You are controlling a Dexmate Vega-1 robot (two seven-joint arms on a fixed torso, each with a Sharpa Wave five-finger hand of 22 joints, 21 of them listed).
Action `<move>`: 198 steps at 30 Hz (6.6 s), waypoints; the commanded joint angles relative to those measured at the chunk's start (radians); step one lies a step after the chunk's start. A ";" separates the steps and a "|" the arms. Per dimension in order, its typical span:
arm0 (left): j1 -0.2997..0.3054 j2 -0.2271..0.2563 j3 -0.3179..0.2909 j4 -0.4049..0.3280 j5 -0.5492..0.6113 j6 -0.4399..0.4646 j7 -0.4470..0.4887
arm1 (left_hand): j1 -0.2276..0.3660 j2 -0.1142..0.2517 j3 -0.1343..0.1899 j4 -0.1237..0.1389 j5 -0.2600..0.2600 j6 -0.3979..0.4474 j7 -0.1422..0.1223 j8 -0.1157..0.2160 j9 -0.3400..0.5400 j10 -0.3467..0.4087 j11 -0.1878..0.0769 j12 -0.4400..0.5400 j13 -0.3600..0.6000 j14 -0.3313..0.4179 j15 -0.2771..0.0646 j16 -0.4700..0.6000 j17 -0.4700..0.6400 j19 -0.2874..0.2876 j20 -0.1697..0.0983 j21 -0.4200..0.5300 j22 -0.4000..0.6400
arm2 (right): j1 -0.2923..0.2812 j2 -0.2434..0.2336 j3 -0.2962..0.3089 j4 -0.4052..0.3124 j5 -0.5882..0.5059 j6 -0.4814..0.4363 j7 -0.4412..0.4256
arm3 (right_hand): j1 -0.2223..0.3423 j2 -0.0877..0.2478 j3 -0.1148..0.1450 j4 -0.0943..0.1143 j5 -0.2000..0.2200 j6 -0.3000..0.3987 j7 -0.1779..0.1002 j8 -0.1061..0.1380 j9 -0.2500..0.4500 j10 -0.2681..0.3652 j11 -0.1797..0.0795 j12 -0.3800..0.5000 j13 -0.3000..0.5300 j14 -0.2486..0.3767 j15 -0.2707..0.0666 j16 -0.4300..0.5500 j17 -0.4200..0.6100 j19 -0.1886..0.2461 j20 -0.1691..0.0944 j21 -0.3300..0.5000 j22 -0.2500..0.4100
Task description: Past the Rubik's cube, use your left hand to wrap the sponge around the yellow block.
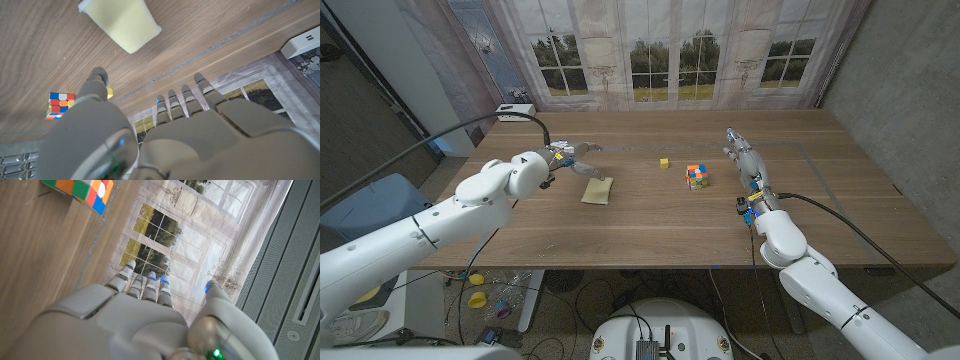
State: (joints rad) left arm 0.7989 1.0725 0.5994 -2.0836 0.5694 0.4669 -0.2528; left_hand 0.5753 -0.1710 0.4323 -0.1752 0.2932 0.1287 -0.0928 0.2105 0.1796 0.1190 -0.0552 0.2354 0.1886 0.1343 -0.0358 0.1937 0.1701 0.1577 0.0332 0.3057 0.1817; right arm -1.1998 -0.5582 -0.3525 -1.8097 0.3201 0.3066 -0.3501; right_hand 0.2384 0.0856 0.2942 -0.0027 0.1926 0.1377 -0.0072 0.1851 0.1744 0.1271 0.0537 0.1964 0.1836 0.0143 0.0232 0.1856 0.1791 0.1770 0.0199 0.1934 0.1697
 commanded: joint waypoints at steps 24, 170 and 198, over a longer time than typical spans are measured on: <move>-0.063 -0.076 0.065 0.031 0.213 0.035 -0.228 | 0.175 -0.010 -0.058 0.002 0.079 -0.012 0.016 -0.016 0.004 0.019 -0.001 -0.014 0.006 0.033 -0.023 -0.006 0.003 0.039 0.107 -0.020 0.002 | 0.022 0.012 -0.011 -0.005 -0.042 0.007 0.015 | -0.007 0.001 0.002 -0.008 0.005 0.015 -0.002 0.006 0.005 0.017 0.004 0.008 0.006 0.017 0.009 0.011 0.004 0.011 -0.001 0.006 0.004; -0.122 -0.297 0.135 0.294 0.432 -0.042 0.203 | 0.407 0.158 -0.266 0.080 0.187 0.318 0.003 0.028 0.020 0.384 -0.099 0.028 0.015 0.474 -0.176 0.007 0.004 0.307 -0.008 0.013 0.017 | -0.033 -0.048 0.024 -0.171 -0.178 -0.110 -0.047 | -0.014 0.000 0.000 -0.023 0.004 0.044 -0.017 0.004 0.005 0.047 0.008 0.004 0.006 0.066 0.022 0.010 0.004 0.028 0.013 0.005 0.004; -0.249 -0.380 0.215 0.380 0.456 -0.067 0.203 | 0.402 0.158 -0.280 0.087 0.184 0.308 0.001 0.016 0.020 0.378 -0.100 0.015 0.015 0.463 -0.175 -0.004 0.002 0.304 -0.008 0.010 0.017 | -0.015 -0.101 0.059 -0.196 -0.156 -0.150 0.000 | -0.009 0.001 0.002 -0.029 0.003 0.044 -0.019 0.003 0.005 0.048 0.009 0.002 0.006 0.068 0.023 0.009 0.004 0.030 0.014 0.005 0.004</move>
State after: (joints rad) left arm 0.5967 0.7238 0.7848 -1.7411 1.0171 0.4121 -0.0568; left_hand 0.9780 -0.0164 0.1522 -0.0933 0.4787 0.4393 -0.0893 0.2311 0.1984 0.4954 -0.1533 0.2508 0.2026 0.6023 -0.0573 0.1936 0.1698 0.4642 0.0231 0.3181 0.1930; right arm -1.2235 -0.6397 -0.3052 -1.9949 0.1546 0.1708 -0.3703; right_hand 0.2241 0.0845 0.2943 -0.0251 0.1926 0.1786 -0.0234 0.1851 0.1743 0.1680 0.0589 0.2003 0.1887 0.0733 0.0465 0.1934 0.1790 0.1985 0.0340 0.1933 0.1696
